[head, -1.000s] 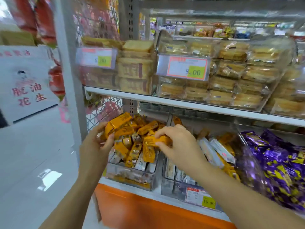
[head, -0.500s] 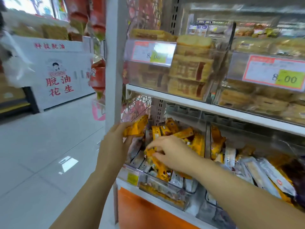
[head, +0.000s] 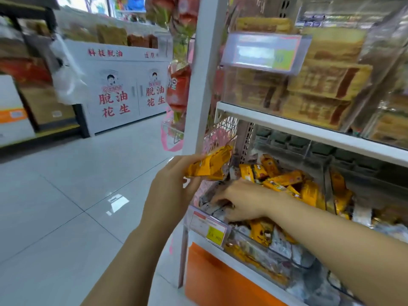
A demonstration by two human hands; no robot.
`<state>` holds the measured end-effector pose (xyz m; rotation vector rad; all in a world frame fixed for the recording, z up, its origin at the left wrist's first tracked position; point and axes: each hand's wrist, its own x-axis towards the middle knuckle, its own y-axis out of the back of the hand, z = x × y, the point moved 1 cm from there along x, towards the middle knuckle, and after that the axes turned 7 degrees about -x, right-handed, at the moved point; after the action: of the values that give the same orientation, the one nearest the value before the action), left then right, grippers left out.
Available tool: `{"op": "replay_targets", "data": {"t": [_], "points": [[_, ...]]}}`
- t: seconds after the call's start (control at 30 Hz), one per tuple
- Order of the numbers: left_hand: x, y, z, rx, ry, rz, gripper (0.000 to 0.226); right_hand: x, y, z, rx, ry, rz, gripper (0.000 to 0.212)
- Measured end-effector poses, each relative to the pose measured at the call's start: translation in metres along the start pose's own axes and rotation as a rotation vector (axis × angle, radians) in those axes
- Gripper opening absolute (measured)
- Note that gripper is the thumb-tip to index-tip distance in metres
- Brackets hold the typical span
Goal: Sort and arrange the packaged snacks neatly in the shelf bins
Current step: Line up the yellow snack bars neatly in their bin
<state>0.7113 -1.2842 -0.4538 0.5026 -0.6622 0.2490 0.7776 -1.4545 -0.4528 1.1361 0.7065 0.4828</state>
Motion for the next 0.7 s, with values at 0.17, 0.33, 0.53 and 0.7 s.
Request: {"op": "replay_targets", "data": {"t": [0.17,0.33,0.53,0.7], "points": [[0.002,0.003,-0.002,0.012,-0.005,-0.015,0.033,0.013,-0.003,0.007,-0.06,0.006,-0.061,0.079],[0.002,0.004,0.001,-0.03,-0.047,-0.009,0.028,0.01,-0.001,0.009,0.063,0.008,0.089,0.075],[0.005,0.007,0.007,-0.07,-0.103,0.108,0.03,-0.03,0.003,0.011,0.498,-0.105,0.401,0.07],[0.001,-0.005,0.01,-0.084,-0.098,0.088,0.034,-0.083,0.008,0.006,0.795,-0.238,0.648,0.064]]}}
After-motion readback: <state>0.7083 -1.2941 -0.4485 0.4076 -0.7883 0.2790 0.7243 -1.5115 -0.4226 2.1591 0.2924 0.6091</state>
